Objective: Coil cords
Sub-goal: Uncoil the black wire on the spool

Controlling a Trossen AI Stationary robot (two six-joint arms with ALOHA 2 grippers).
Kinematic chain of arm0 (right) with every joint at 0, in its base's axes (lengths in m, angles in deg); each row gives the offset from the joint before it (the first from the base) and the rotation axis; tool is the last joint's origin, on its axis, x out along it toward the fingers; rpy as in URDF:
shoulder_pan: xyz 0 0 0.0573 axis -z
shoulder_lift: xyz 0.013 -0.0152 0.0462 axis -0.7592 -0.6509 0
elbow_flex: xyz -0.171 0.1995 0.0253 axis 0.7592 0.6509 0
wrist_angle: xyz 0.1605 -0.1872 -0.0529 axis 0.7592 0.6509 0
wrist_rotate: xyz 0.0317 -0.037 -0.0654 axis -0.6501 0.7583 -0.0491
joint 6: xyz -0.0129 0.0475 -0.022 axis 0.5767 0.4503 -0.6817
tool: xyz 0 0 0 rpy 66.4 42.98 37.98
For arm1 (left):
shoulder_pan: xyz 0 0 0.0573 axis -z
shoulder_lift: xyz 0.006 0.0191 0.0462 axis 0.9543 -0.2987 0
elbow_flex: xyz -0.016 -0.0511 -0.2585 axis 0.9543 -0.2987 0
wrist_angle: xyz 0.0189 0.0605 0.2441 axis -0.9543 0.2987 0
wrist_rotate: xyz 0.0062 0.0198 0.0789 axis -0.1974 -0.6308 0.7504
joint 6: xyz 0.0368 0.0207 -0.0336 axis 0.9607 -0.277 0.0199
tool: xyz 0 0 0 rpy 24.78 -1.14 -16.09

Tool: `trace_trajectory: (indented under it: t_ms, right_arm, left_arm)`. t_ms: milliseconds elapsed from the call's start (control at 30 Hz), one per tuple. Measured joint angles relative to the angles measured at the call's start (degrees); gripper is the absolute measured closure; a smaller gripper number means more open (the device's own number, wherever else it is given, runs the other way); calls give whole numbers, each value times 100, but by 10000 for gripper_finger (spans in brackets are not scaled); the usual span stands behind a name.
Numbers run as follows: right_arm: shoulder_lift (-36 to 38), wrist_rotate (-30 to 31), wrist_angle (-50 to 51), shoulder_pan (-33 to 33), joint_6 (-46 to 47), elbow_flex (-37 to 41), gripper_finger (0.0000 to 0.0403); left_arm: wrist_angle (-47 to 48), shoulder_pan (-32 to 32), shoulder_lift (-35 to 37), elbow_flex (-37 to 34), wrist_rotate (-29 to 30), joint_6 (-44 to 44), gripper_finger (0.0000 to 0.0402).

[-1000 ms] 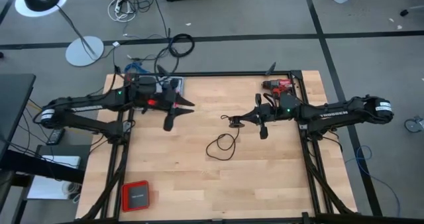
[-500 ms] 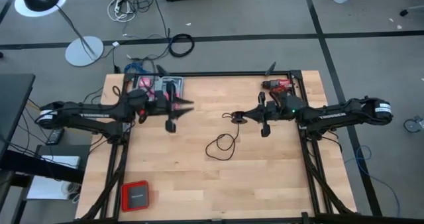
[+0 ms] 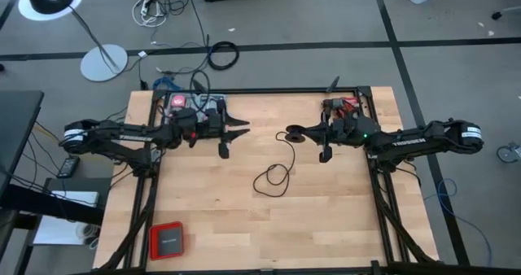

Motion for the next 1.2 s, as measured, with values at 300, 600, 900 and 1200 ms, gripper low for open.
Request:
trace_trajectory:
  t_ms: [300,600,900,1200]
  right_arm:
    - [-49,155,67,-53,-102,0,403]
    - [-894,245,-542,292,-218,0,403]
    - [-1215,-241,-808,429,99,-2,403]
    - [-1224,-495,-1210,267,-255,-2,403]
  left_arm:
    - [-651,-2,-1050,98,-79,-192,296]
    - [278,-185,-1486,960,-615,-171,296]
    - [587,-269,-1429,1115,-912,-366,296]
    - [726,-262,-1429,1112,-1373,-372,296]
